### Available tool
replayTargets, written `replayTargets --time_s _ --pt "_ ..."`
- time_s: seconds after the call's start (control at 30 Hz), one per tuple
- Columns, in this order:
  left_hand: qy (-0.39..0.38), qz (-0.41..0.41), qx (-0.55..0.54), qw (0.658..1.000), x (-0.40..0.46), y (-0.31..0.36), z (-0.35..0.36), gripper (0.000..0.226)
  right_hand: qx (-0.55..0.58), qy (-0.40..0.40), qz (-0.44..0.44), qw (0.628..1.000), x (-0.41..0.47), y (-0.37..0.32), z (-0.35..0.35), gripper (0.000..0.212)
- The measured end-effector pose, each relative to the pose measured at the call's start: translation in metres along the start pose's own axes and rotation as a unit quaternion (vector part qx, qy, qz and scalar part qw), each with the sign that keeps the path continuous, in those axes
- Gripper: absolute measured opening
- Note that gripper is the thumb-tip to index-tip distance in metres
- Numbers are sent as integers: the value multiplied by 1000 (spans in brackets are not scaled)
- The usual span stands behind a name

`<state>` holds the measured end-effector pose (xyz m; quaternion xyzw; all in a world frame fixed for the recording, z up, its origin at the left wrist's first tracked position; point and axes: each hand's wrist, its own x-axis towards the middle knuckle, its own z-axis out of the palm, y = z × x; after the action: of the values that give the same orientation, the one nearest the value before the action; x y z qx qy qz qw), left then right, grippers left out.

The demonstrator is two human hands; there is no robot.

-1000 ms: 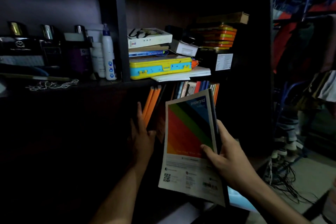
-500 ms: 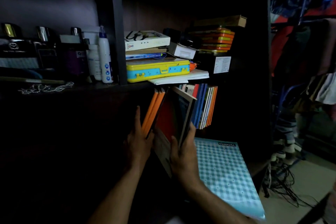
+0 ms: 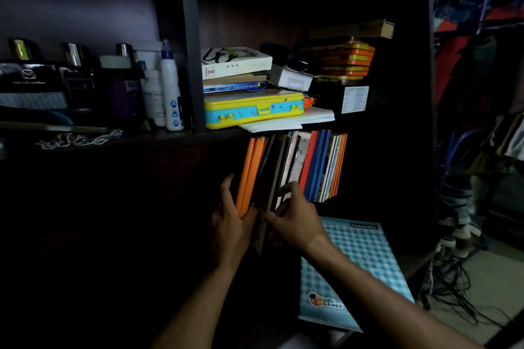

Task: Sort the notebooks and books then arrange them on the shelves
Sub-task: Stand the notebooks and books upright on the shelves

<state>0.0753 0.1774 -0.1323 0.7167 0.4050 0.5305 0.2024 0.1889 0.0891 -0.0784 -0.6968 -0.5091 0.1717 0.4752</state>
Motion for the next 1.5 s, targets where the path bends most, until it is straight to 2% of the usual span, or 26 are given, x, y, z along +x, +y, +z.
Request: replayTargets --time_s 0.1,0.27,0.33,0.47,0.53,0.6,0.67,0.73,0.83,0.9,0.97,1.07,1.17,1.23,1.3,1.33,1.43,1.5 --pt "-12 -24 -20 999 1 -3 3 73 54 54 -6 997 0 4 4 31" --pt "-73 6 -44 996 -2 -2 8 77 -9 80 -32 996 25 10 13 30" --pt "-92 11 -31 995 -3 -3 11 83 -30 75 -38 996 31 13 15 30" --pt "-98 27 15 995 0 -11 15 93 28 12 -29 999 13 20 11 34" --pt "-109 6 35 993 0 -12 16 95 -30 -16 -32 999 -4 28 3 31" --pt "-67 -2 32 997 3 -10 13 99 -168 -27 -49 984 -24 40 -11 40" --pt "-1 69 9 998 2 -5 12 78 -324 -66 -26 943 -47 56 -27 66" --pt "12 159 -12 987 -4 4 15 44 -388 -118 14 914 -69 69 -39 90" --pt "-67 217 52 972 -15 17 23 14 -397 -135 25 907 -93 74 -39 111" --pt "-86 219 90 968 -19 16 27 15 -398 -138 43 906 -98 69 -35 114" --pt "-114 200 66 971 -20 17 25 16 -405 -159 64 898 -100 62 -33 107" --pt "-161 182 38 969 -20 13 23 12 -429 -169 50 886 -97 52 -34 96" --pt "-272 150 34 950 -19 13 27 24 -450 -138 2 882 -90 45 -43 79" --pt "-336 123 30 933 -22 14 30 51 -442 -117 -19 889 -82 38 -53 63" --pt "-358 100 -12 928 -24 11 32 76 -382 -95 -36 918 -77 29 -63 50" --pt "-353 89 -46 930 -24 7 32 82 -338 -78 -48 937 -77 24 -68 47" --pt "-308 9 -154 939 -21 3 31 77 -182 -6 -70 981 -89 5 -81 47" --pt "-279 -58 -194 939 -20 3 36 52 -42 31 -93 994 -102 -8 -86 53"
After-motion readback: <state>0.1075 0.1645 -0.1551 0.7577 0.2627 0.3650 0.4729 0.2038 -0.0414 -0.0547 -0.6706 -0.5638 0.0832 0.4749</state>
